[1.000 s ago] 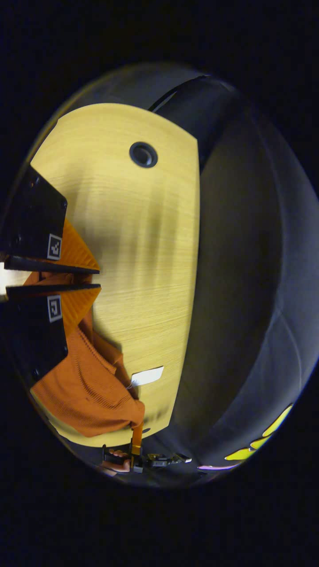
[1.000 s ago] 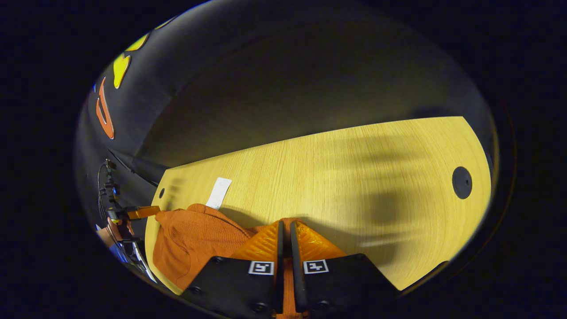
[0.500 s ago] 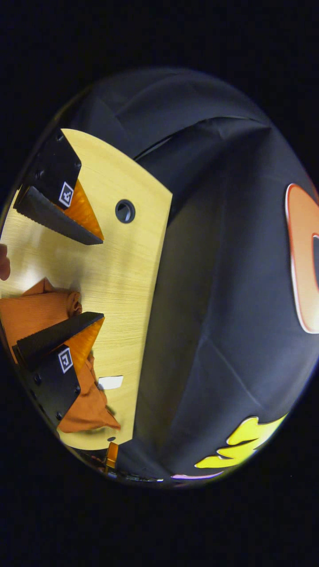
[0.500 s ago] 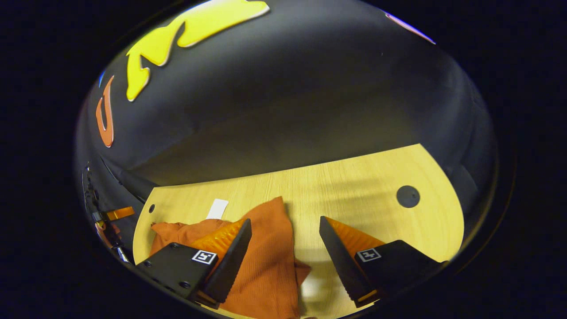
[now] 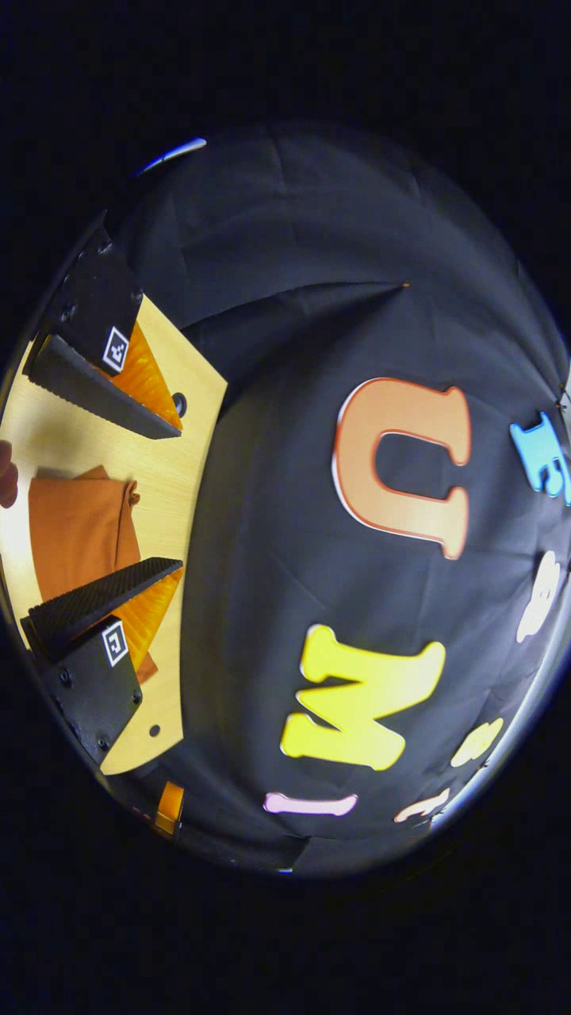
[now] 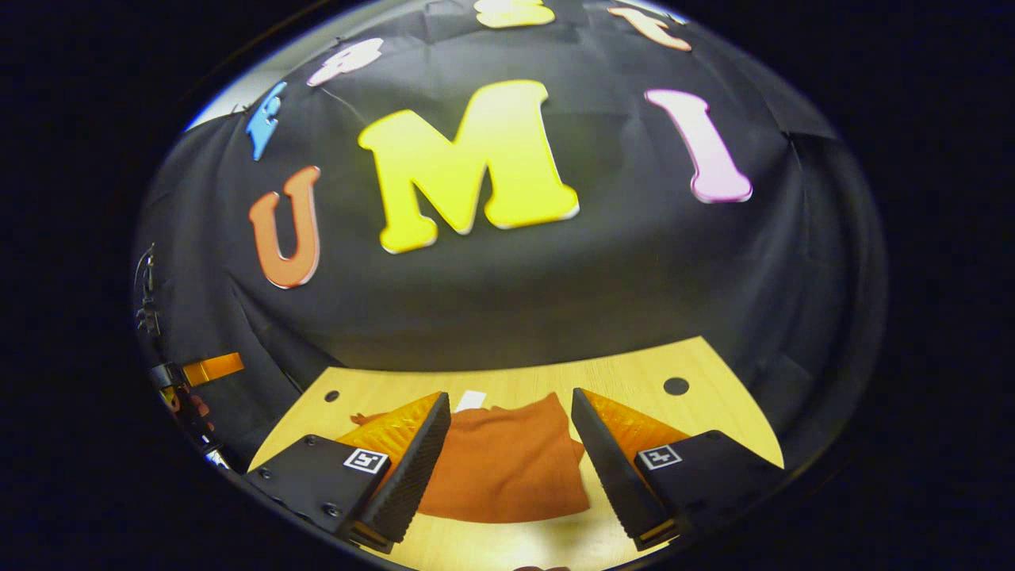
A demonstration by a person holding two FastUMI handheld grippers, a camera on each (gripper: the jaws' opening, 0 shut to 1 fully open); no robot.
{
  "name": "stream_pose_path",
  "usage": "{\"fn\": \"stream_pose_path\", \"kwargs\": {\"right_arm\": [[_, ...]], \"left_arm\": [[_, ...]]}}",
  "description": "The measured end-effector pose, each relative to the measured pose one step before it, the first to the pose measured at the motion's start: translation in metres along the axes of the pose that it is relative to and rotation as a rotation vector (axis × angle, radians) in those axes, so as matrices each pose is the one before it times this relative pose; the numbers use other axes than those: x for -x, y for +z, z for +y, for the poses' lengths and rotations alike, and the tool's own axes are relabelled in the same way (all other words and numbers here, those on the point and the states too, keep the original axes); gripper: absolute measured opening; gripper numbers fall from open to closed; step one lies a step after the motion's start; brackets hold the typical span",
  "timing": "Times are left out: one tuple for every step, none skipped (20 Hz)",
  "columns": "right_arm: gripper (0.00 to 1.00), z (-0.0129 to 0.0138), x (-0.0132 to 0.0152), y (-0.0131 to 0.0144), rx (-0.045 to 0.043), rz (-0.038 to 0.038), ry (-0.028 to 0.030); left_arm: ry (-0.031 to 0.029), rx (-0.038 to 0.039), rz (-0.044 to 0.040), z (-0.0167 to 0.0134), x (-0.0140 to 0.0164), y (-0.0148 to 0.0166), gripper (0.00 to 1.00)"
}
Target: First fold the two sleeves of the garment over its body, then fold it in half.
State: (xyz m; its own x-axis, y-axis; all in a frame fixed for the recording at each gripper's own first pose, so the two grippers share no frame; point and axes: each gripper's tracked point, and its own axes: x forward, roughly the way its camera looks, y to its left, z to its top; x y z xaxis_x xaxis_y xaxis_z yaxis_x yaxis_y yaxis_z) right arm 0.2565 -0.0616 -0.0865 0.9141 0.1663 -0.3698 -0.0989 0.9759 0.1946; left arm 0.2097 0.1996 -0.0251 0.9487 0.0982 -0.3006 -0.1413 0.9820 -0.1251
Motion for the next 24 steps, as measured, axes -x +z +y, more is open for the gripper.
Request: {"fn": "stream_pose_path", "kwargs": {"right_arm": [[0.98,0.00738,0.02594,0.00874,0.02806,-0.04430,-0.01015],[0.98,0.00737,0.02447,0.01165,0.03200,-0.05383,-0.01475],[0.98,0.00658,0.02305,0.01675,0.03462,-0.06719,-0.01505],[0.98,0.00601,0.01866,0.01524,0.03059,-0.06581,-0.01569],[0.97,0.00341,0.02038,0.01369,0.02668,-0.04904,-0.01060],[0.92,0.00762,0.01846,0.01170,0.00982,-0.02915,0.00013],[0.92,0.01144,0.01778,0.01023,-0.00186,-0.02181,0.02349],[0.93,0.00924,0.01447,0.00884,-0.00320,-0.02601,0.02350],[0.94,0.00369,0.01044,0.00576,0.00253,-0.01986,0.00270],[0.93,-0.00286,0.00917,0.00048,0.00988,-0.01069,0.00172],[0.93,-0.00003,0.00976,-0.00169,0.00916,-0.00301,0.00004],[0.93,0.00384,0.00906,-0.00548,0.00200,0.00813,-0.00200],[0.93,0.00308,0.00877,-0.00678,-0.00970,0.01179,0.00732],[0.94,0.00190,0.00719,-0.00757,-0.01127,0.00550,0.00604],[0.93,-0.00056,0.00773,-0.00199,-0.00539,-0.01463,0.00785],[0.95,-0.00014,0.00458,0.00415,0.00528,-0.01168,0.00618],[0.95,-0.00282,0.00393,0.00190,0.01429,-0.02313,0.00262],[0.95,-0.00181,0.00638,-0.00019,0.02101,-0.02615,0.00367],[0.95,-0.00494,0.00612,0.00146,0.02214,-0.02499,-0.00728],[0.95,-0.00131,0.00609,-0.00014,0.01604,-0.01547,-0.00021],[0.93,-0.00106,0.00385,-0.00039,0.00788,-0.01046,0.00687],[0.95,0.00004,0.00155,-0.00182,0.00491,-0.00383,0.00670],[0.93,-0.00018,0.00109,-0.00293,0.00119,0.00726,0.00245],[0.95,0.00035,0.00018,-0.00389,-0.00804,0.01268,0.00352]], "left_arm": [[0.00013,-0.02631,-0.05343,-0.00745,0.02109,0.01145,0.97],[-0.00139,-0.03479,-0.05911,-0.01153,0.02097,0.01357,0.97],[0.00344,-0.03336,-0.05303,-0.00689,0.02025,0.01384,0.97],[0.00057,-0.02377,-0.04983,-0.00762,0.01893,0.01572,0.96],[-0.01076,-0.01379,-0.03348,-0.01089,0.02054,0.01315,0.97],[-0.01052,-0.00562,-0.02931,-0.00841,0.01666,0.00807,0.97],[-0.01572,0.00175,-0.01508,-0.00674,0.01351,0.00866,0.97],[-0.01126,0.01764,-0.00271,-0.00779,0.01294,0.00200,1.00],[-0.01354,0.00737,-0.01312,-0.01306,0.01946,0.00416,0.97],[-0.00037,-0.00663,-0.01971,-0.00942,0.01255,0.00276,0.97],[0.00339,-0.01595,-0.02212,-0.00647,0.00826,0.00097,0.97],[-0.00521,-0.00826,-0.00986,-0.00822,0.00836,-0.00164,0.97],[-0.02904,0.00095,0.01479,-0.01403,0.00954,-0.00599,0.97],[-0.01793,0.00431,0.01517,-0.01283,0.01098,-0.00834,0.97],[-0.01119,0.00282,0.01360,-0.00852,0.00482,-0.00647,0.97],[-0.00202,0.01112,0.01849,-0.00726,0.00679,-0.00735,0.97],[-0.00288,0.01801,-0.00144,-0.00530,0.00489,-0.00518,0.98],[-0.00053,0.02020,-0.00580,-0.00619,0.00438,-0.00440,0.98],[-0.00353,0.01074,-0.00818,-0.00585,0.00382,-0.00396,0.97],[0.00779,-0.01089,0.00353,-0.00210,0.00234,-0.00575,0.97],[0.01078,-0.01950,0.01261,0.00082,0.00098,-0.00761,0.97],[0.01054,-0.01454,0.01048,-0.00677,0.00836,0.01091,0.97],[0.00627,-0.00418,-0.00552,-0.00489,0.00093,0.00615,0.97],[0.00726,0.00161,-0.00926,-0.00213,0.00113,0.00362,0.97]]}}
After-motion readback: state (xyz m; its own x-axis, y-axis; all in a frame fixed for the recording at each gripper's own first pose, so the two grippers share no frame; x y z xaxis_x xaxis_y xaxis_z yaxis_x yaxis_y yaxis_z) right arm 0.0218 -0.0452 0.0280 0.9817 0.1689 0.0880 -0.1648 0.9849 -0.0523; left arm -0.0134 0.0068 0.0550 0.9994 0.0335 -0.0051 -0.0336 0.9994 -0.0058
